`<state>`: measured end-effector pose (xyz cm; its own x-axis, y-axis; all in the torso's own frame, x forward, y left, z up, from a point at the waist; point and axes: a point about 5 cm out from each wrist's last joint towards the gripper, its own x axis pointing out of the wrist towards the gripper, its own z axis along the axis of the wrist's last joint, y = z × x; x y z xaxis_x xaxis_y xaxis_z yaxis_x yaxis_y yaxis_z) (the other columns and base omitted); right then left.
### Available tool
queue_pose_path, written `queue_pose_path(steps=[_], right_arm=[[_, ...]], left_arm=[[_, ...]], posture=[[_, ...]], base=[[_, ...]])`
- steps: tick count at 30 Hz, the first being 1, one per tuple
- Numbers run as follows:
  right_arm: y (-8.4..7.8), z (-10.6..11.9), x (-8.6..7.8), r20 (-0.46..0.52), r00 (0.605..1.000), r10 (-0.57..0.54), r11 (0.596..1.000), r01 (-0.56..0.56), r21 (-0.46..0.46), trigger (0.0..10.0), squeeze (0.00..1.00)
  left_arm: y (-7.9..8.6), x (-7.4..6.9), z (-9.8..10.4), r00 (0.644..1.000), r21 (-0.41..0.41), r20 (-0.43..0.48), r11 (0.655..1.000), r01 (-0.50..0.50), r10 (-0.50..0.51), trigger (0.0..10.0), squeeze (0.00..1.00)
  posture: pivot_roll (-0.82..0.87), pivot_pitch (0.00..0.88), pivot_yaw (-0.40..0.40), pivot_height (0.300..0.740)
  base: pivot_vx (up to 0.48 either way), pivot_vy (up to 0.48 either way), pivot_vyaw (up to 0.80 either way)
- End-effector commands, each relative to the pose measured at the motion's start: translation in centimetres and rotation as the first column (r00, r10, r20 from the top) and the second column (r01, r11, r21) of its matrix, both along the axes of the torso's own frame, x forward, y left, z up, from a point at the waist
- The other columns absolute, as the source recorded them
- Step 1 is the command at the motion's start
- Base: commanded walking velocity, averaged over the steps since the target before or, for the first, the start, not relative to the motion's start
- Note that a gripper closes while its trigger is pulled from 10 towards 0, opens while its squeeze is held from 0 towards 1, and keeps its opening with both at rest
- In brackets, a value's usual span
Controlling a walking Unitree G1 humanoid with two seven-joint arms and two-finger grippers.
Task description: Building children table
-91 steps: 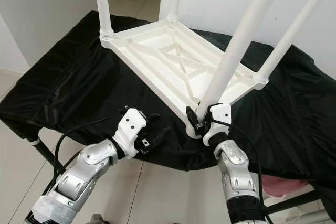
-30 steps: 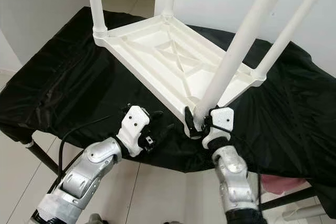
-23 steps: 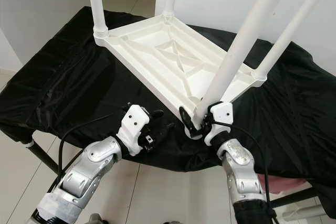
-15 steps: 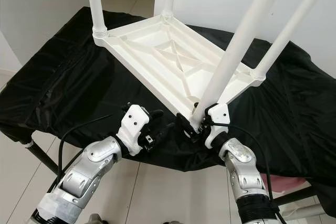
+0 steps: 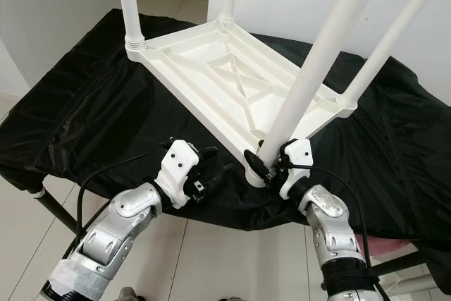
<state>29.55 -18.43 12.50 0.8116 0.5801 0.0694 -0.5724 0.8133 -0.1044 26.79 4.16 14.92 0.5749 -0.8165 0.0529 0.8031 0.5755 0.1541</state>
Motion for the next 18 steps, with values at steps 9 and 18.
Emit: queue_pose_path(steps=[9, 18], right_arm=[[-0.5, -0.1, 0.1, -0.029, 0.99, -0.14, 0.99, 0.14, 0.008, 10.0, 0.0], [0.6, -0.7, -0.6, -0.067, 0.905, -0.42, 0.9, 0.425, 0.097, 10.0, 0.0]], left_arm=[[-0.1, -0.1, -0.2, 1.0, 0.019, 0.0, 0.999, 0.027, -0.027, 10.0, 0.0], [-0.3, -0.4, -0.4, 1.0, 0.019, -0.008, 0.999, 0.03, -0.03, 10.0, 0.0]], posture=[[0.02, 0.1, -0.081, 0.74], [0.02, 0.102, -0.081, 0.74]], base=[[0.0, 0.0, 0.0], [0.0, 0.0, 0.0]])
